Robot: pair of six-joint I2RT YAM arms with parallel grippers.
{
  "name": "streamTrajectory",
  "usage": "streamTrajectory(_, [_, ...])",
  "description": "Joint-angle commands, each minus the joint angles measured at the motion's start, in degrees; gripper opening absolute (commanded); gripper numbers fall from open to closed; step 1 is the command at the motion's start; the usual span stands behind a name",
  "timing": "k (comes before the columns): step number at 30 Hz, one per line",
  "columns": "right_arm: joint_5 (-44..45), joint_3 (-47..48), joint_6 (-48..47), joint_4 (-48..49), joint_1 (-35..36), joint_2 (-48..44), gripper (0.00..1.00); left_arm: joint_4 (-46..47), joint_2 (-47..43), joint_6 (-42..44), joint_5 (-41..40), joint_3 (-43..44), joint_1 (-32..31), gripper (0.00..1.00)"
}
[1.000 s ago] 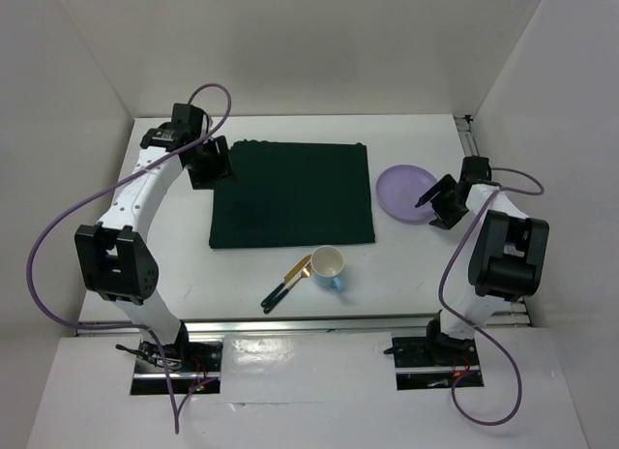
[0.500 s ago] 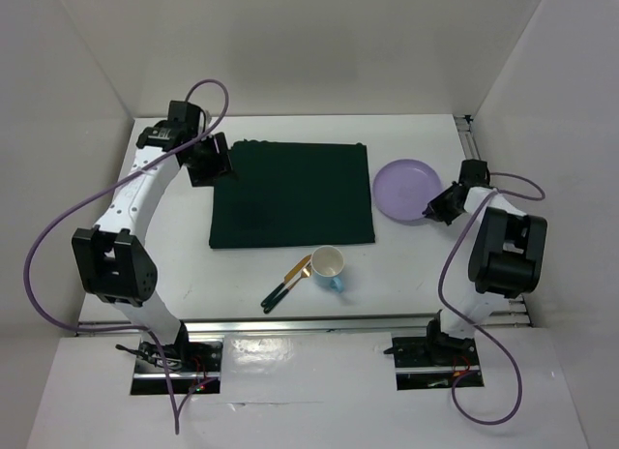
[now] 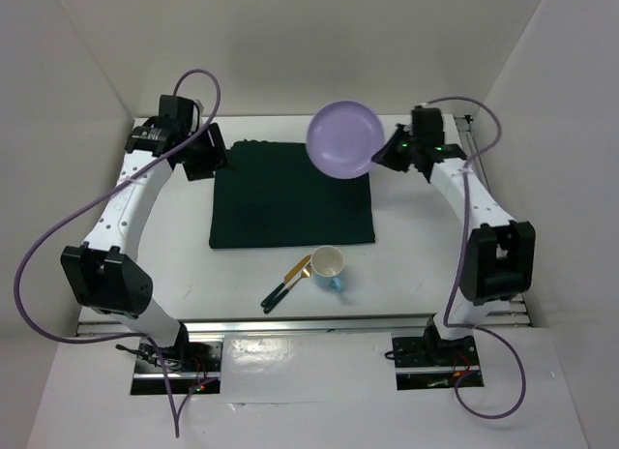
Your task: Set the dinner table for one person
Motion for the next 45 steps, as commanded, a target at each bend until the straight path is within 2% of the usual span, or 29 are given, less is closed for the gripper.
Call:
streamTrajectory(1, [-5.2,4.1,-0.9,-2.0,8.0,6.9,0.00,-1.2,-4.8,-3.8,-4.5,0.9,-0.1,0.71])
streamTrajectory(6, [-6.5,9.3,0.7,-2.0,14.8,14.9,0.00,-1.8,-8.1,-6.4,-9.0,-0.4,-0.1,0.70])
streamTrajectory(10, [-6.5,11.3,3.4,-0.4,17.9,21.6,0.00,-1.0,-8.8,-6.4,-7.6,-1.8,-0.1,0.70])
streamTrajectory(13, [-7.5,11.8,5.0,0.2,18.5,24.7,0.00,-1.0,-8.1,-5.9,-6.5,-1.8,-0.1,0.70])
streamTrajectory(21, [-3.3,14.8,7.5,-0.4,18.5,29.8,0.00,-1.0,-8.1,-5.4,-5.4,-4.1,-0.1,0.70])
streamTrajectory(22, [-3.3,15.5,7.5,-1.2,19.0,29.9,0.10,-1.0,-8.1,-5.4,-5.4,-4.1,-0.1,0.70])
streamTrajectory(25, [-1.5,16.1,8.0,-1.7,19.0,30.5,0.27,-1.0,-8.1,-4.9,-5.4,-4.1,-0.1,0.70])
streamTrajectory(26, [-0.9,16.1,8.5,-2.3,19.0,30.5,0.47,-1.0,-8.1,-4.9,-5.4,-4.1,-0.1,0.70])
streamTrajectory(28, [-0.4,16.6,8.5,-3.0,19.0,29.9,0.61,-1.0,-8.1,-4.3,-4.9,-4.1,-0.1,0.70])
streamTrajectory(31, [1.1,18.1,6.7,-6.3,19.0,27.1,0.67,-1.0,-8.1,-4.3,-4.9,-4.1,-0.1,0.70])
streamTrajectory(33, [3.2,18.7,5.5,-8.1,19.0,24.2,0.67,-1.0,-8.1,-4.3,-4.9,-4.1,-0.1,0.70])
streamTrajectory(36, [7.3,13.7,2.5,-8.1,19.0,14.7,0.67,-1.0,-8.1,-3.8,-4.9,-4.1,-0.1,0.70])
streamTrajectory(37, [8.0,10.9,1.5,-8.7,18.4,9.7,0.70,-1.0,-8.1,-3.8,-4.9,-4.1,-0.1,0.70])
streamTrajectory(42, [10.2,2.6,-4.4,-14.4,19.7,-2.5,0.82,-1.0,-8.1,-3.3,-5.4,-3.0,-0.1,0.70])
streamTrajectory(45, [9.6,-3.8,-4.5,-18.4,22.9,-8.9,0.85,-1.0,-8.1,-3.3,-4.8,-3.0,-0.1,0.70])
